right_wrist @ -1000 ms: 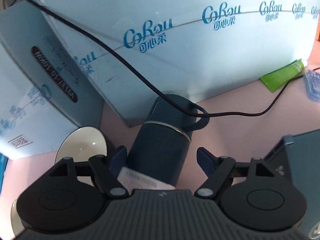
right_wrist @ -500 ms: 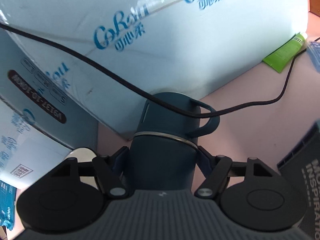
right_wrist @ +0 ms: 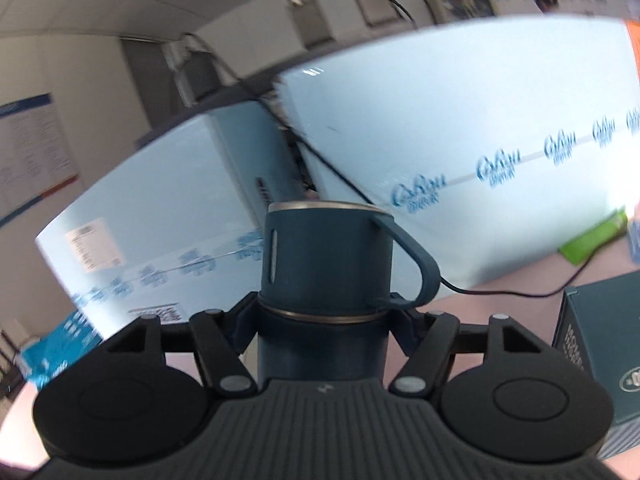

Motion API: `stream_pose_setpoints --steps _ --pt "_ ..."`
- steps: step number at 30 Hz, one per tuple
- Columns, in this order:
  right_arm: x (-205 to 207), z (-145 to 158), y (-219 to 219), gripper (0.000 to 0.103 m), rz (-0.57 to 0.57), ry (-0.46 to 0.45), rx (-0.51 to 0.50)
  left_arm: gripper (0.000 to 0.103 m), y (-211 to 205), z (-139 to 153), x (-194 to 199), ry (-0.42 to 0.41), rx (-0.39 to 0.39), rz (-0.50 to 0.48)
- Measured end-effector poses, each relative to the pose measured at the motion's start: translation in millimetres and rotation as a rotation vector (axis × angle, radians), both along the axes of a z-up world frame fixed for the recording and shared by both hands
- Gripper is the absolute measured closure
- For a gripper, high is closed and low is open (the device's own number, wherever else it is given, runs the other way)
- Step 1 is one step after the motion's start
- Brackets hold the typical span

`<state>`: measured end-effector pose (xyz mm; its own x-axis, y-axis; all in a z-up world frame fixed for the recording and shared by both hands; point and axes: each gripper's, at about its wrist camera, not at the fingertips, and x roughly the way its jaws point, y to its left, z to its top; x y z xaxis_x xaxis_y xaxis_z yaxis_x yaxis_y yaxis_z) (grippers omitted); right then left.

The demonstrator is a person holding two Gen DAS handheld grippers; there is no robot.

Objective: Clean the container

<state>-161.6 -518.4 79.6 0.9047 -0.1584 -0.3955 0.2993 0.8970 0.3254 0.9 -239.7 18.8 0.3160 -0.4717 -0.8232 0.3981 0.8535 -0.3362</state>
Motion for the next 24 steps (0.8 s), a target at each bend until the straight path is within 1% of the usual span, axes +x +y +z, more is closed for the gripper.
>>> stream_pose_setpoints --steps 2,4,7,11,12,16,20,21,23,24 --pt "-19.5 0.7 12.1 0.033 0.027 -0.020 -0.051 0.021 2.1 2.2 -1.4 -0.010 0.000 0.004" --pt "-36.0 -2.8 16.5 0.033 0.051 -0.029 -0.077 0.021 3.0 3.3 -2.2 -0.012 0.000 0.005" --pt "-36.0 -4.6 24.0 0.033 0.085 -0.025 -0.127 0.021 2.4 4.5 -4.1 -0.019 0.011 0.005" --pt "-42.6 -5.8 51.8 0.033 0.138 -0.007 -0.194 0.021 3.6 8.5 -9.7 -0.038 0.021 0.014" --pt "-43.1 -5.9 57.4 0.033 0.146 -0.006 -0.207 0.021 4.7 9.6 -11.3 -0.040 0.021 0.013" --pt "-10.8 3.8 69.6 0.033 0.150 0.004 -0.235 0.021 6.1 14.0 -19.0 -0.058 0.025 0.012" --pt "-13.2 3.9 69.6 0.033 0.171 0.012 -0.259 0.021 4.9 21.1 -26.8 -0.097 0.042 0.002" --pt "-15.0 3.8 70.1 0.032 0.174 0.010 -0.265 0.021 4.5 23.3 -28.9 -0.109 0.048 0.000" --pt "-19.2 3.3 70.1 0.027 0.169 0.003 -0.289 0.021 4.1 27.9 -33.0 -0.133 0.067 0.003" --pt "-21.5 3.8 70.4 0.022 0.165 -0.005 -0.304 0.021 3.5 30.3 -34.9 -0.145 0.083 0.007"
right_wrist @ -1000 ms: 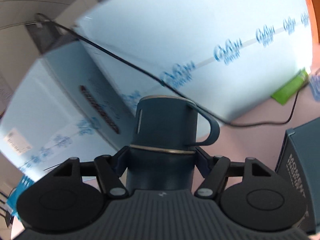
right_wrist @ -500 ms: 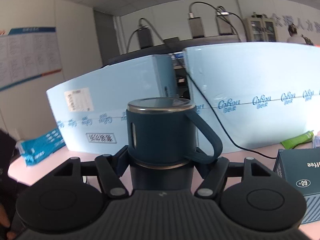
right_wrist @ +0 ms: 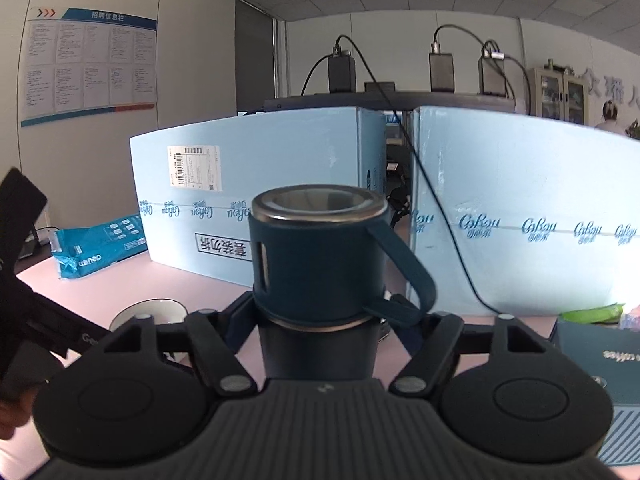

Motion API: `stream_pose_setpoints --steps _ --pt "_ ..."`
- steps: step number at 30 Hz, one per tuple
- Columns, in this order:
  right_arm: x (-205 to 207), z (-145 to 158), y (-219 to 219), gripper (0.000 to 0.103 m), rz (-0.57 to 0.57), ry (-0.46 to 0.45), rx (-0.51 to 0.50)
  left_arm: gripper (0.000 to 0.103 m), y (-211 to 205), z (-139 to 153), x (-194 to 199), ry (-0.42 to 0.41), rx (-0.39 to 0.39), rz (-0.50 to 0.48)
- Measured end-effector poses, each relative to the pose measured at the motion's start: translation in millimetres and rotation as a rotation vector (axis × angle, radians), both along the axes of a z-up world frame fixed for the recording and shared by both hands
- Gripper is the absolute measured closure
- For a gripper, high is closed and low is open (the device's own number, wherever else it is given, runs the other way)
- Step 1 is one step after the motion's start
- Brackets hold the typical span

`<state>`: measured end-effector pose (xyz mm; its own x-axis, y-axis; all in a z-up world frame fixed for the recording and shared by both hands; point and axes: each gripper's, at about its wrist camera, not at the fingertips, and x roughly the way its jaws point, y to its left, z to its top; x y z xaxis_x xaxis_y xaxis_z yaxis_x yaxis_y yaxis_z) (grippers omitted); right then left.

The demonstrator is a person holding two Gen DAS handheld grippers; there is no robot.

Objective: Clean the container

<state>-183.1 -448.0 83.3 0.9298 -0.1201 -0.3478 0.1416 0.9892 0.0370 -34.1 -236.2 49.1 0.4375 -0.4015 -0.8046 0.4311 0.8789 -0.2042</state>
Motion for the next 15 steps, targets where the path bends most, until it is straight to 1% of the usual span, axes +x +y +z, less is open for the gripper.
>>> stream_pose_setpoints --steps 1,5,9,15 --pt "-2.8 1.2 -0.1 0.019 0.002 -0.010 -0.009 0.021 -1.4 2.5 -2.2 -0.013 0.016 0.001" --pt "-7.3 3.5 -6.5 0.017 0.032 -0.014 -0.002 0.021 -9.4 13.7 -13.0 -0.067 0.064 -0.018" --pt "-15.8 0.5 -16.5 0.009 0.039 -0.024 0.016 0.021 -15.7 23.5 -27.8 -0.104 0.055 -0.049" --pt "-30.7 -3.9 -41.2 0.009 0.091 -0.049 0.028 0.021 -27.6 40.2 -46.8 -0.174 0.032 -0.098"
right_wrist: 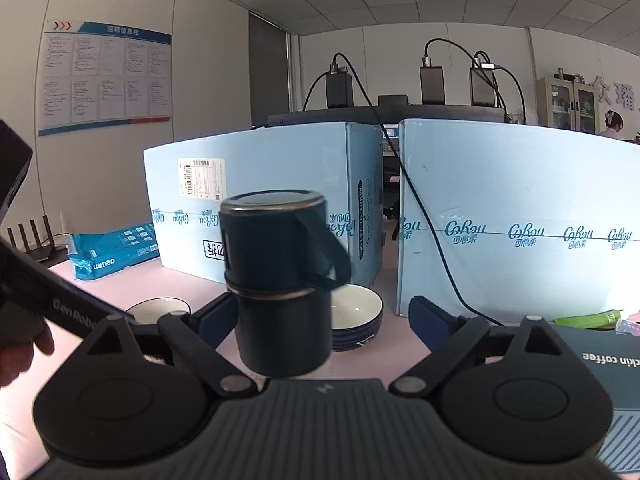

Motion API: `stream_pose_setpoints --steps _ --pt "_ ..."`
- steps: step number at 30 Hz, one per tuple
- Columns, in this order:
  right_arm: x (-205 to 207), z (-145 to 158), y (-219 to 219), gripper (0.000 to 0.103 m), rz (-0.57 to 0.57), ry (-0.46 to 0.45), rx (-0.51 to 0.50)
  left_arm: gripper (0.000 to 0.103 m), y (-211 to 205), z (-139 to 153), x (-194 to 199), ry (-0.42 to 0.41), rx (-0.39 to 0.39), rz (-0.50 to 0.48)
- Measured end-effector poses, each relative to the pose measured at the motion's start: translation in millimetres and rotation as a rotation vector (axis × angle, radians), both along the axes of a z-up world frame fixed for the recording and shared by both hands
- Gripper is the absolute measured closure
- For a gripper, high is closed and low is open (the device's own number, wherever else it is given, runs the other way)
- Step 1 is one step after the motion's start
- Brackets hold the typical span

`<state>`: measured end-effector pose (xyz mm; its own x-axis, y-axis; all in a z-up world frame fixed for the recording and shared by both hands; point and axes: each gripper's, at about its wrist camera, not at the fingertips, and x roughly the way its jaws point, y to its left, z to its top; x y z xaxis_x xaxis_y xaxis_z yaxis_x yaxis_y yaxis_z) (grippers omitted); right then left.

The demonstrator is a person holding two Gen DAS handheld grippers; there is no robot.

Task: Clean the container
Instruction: 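Grasp the bottle top with the left gripper while the right gripper releases it, then stand the bottle on the table with the left gripper while the right gripper approaches the cloth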

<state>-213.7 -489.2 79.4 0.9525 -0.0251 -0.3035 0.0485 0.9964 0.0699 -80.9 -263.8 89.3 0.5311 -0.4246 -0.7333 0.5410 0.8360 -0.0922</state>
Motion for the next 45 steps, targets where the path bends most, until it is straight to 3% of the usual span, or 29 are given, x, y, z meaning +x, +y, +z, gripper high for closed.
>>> stream_pose_setpoints --steps 4,12,18,26,31,45 --pt "-23.1 0.6 -19.3 0.004 -0.001 -0.032 0.007 0.021 -5.7 16.4 -10.9 -0.058 -0.016 -0.021" --pt "-47.7 -22.2 -55.9 0.001 0.045 0.104 -0.079 0.021 -15.1 48.7 -36.0 -0.173 -0.038 -0.080" --pt "-50.9 -34.5 -64.6 0.001 0.065 0.115 -0.070 0.021 -26.3 60.0 -50.3 -0.211 -0.060 -0.187" --pt "-51.1 -44.8 -65.7 0.001 0.065 0.116 -0.013 0.021 -65.2 48.0 -47.3 -0.253 -0.048 -0.119" --pt "-53.0 -48.8 -64.2 0.001 0.065 0.122 0.003 0.021 -77.9 38.1 -48.8 -0.247 -0.079 -0.132" --pt "-52.4 -55.7 -63.5 0.001 0.066 0.136 0.011 0.020 -70.1 25.0 -43.4 -0.289 -0.210 -0.026"
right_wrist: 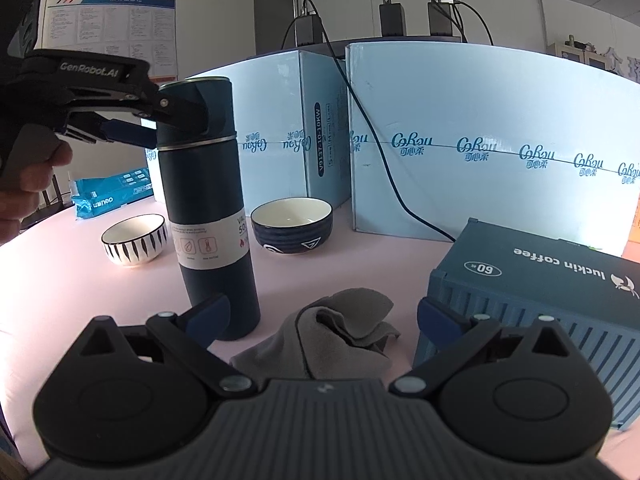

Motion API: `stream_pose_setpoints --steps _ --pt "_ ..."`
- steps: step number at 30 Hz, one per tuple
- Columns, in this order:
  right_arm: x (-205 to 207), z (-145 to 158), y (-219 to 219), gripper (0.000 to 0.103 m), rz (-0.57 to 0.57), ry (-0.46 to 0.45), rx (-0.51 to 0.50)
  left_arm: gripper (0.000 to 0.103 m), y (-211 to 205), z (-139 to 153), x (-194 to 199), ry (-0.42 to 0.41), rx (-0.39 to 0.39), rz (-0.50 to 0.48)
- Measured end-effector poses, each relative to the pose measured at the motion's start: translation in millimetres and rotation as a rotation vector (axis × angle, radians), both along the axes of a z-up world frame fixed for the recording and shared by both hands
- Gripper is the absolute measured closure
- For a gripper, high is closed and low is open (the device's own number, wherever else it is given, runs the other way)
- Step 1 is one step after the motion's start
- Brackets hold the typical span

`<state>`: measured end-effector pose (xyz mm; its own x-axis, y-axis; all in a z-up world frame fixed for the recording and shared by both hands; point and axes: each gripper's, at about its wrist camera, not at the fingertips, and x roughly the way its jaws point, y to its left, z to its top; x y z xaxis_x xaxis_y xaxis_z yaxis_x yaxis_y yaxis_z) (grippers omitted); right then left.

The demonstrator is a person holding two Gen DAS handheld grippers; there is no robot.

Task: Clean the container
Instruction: 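Stand the bottle on the table with the left gripper while the right gripper approaches the cloth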

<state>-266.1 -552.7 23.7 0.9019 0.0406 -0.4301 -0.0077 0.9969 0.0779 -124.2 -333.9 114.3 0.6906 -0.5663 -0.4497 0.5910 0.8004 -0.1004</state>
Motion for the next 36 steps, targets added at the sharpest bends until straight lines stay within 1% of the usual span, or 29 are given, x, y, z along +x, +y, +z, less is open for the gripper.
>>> stream_pose_setpoints --steps 3,7,11,14,15,17,19,20,25,33,35,36 --pt "0.1 -0.1 3.5 0.001 0.016 0.004 -0.007 0.009 -2.1 -3.4 0.9 -0.022 -0.010 0.021" --pt "1.0 -0.5 8.3 0.001 0.040 0.003 -0.022 0.008 -5.1 -7.5 0.1 -0.069 -0.012 -0.017" --pt "4.8 -0.3 13.6 0.001 0.054 0.004 -0.035 0.008 -5.3 -10.3 5.4 -0.072 -0.031 -0.045" --pt "8.9 -0.2 17.0 0.001 0.049 0.000 -0.038 0.008 -5.9 -12.6 7.3 -0.089 -0.035 -0.055" --pt "10.0 -0.4 17.9 0.001 0.049 -0.001 -0.042 0.010 -6.0 -13.4 7.5 -0.096 -0.036 -0.058" --pt "12.9 -1.9 19.3 0.001 0.043 0.002 -0.063 0.019 -5.9 -14.5 8.4 -0.102 -0.046 -0.070" --pt "16.9 -4.6 18.4 0.001 0.025 0.015 -0.090 0.036 -5.4 -15.7 9.4 -0.095 -0.055 -0.088" --pt "19.1 -6.1 16.7 0.001 0.013 0.026 -0.098 0.039 -5.8 -15.6 10.3 -0.091 -0.058 -0.094" --pt "26.1 -10.6 12.8 0.001 -0.029 0.082 -0.098 0.040 -7.0 -13.0 14.7 -0.078 -0.048 -0.130" --pt "28.4 -21.2 16.1 0.002 -0.053 0.129 -0.088 0.040 5.9 -8.7 36.6 -0.009 -0.051 -0.236" --pt "32.5 -24.3 16.1 0.010 -0.068 0.150 -0.067 0.040 7.9 -8.4 42.4 0.013 -0.057 -0.242" --pt "35.8 -25.8 15.6 0.023 -0.077 0.172 -0.052 0.040 8.5 -8.1 44.6 0.021 -0.059 -0.244"
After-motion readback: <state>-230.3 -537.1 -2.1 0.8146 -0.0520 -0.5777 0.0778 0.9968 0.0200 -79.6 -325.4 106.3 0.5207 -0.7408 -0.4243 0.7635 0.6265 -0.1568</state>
